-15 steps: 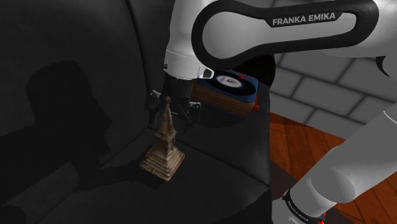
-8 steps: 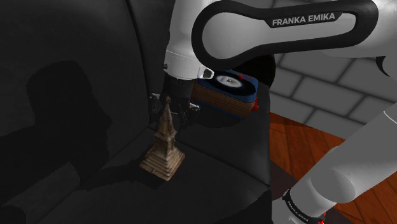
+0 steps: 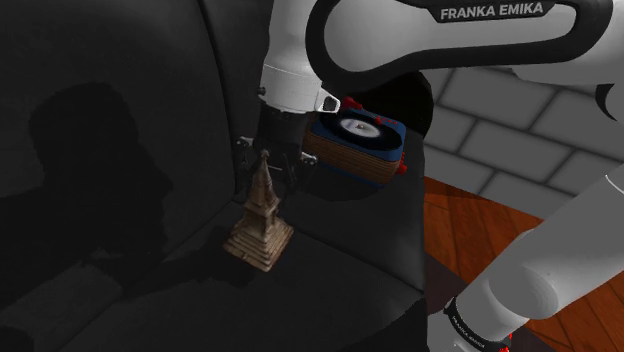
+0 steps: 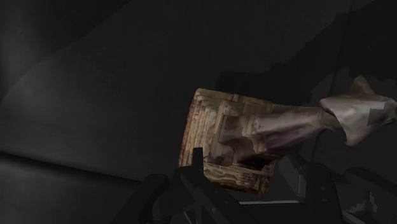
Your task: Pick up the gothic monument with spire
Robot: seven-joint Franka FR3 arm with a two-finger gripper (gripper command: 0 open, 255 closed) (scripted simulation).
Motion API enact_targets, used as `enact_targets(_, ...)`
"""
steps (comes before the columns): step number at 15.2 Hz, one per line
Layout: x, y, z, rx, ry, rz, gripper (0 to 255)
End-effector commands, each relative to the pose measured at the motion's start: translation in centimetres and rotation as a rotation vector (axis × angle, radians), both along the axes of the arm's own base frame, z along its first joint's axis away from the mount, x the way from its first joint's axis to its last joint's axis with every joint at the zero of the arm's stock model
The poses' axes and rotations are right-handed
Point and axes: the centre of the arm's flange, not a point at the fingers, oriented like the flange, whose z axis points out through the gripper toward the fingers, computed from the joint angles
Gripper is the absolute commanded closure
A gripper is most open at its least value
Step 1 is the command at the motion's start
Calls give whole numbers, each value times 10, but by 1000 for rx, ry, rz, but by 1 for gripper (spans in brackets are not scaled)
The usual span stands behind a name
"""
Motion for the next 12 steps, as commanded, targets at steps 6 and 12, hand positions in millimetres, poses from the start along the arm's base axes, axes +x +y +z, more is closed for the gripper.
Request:
enact_targets(6, 1, 1, 37, 0, 0, 0, 255)
enact_targets(12, 1, 1, 59, 0, 0, 0, 255)
